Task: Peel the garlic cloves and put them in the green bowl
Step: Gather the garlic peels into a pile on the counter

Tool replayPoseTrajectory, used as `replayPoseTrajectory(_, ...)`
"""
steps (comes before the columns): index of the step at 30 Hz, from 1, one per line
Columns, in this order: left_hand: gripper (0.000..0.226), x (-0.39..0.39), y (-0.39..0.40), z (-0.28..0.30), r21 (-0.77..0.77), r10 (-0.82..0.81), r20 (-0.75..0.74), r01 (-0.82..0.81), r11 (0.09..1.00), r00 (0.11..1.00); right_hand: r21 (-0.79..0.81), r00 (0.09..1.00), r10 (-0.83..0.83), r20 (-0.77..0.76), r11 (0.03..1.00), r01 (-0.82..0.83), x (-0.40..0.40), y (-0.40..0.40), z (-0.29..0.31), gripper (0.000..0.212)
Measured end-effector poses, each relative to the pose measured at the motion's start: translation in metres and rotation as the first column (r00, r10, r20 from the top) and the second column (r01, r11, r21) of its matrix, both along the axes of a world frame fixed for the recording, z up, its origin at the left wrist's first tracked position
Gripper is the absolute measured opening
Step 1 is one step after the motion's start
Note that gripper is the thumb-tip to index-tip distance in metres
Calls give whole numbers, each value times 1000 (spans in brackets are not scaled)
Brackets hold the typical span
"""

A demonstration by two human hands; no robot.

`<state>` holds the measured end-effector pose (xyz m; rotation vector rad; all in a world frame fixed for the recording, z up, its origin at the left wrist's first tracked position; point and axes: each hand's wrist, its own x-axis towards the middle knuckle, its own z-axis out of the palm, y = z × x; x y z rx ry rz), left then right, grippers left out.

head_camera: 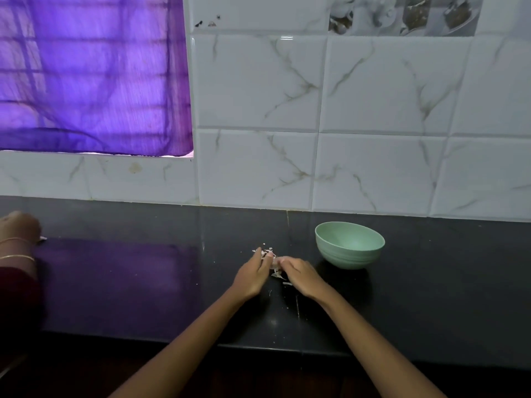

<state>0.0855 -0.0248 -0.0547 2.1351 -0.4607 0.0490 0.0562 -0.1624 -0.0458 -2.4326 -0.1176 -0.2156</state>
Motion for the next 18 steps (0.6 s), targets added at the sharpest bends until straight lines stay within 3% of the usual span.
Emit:
replayPoseTrajectory(5, 26, -19, 7, 2, -405, -81, -67, 47, 913, 994, 317, 987, -16, 162, 948, -37, -28, 3, -4, 19)
replayPoseTrajectory(7, 29, -21, 10, 0, -441, -57, -63, 24, 897, 996, 366, 973, -110, 205, 930, 28, -36, -1, -6, 16)
replayPoseTrajectory(10, 34, -23, 12, -1, -399, -58, -64, 28, 917, 996, 128, 978, -166, 124, 980, 150, -37, -2, -6, 32)
replayPoseTrajectory(12, 35, -23, 11, 0, -375, -113, -79, 76, 924, 990, -81, 991, -123, 52, 989, 127, -36, 2, -5, 38)
replayPoseTrajectory(13, 34, -25, 9, 0, -379, -158, -92, 112, 919, 983, -94, 994, -104, 42, 990, 107, -36, 4, -5, 38)
replayPoseTrajectory(16, 31, -28, 8, 2, -480, -235, -97, 161, 862, 967, 205, 994, -64, 87, 978, 45, -41, 5, -3, 30)
replayPoseTrajectory(18, 29, -26, 9, 3, -538, -199, -80, 126, 833, 977, 353, 981, -155, 117, 930, 105, -43, 2, -1, 26)
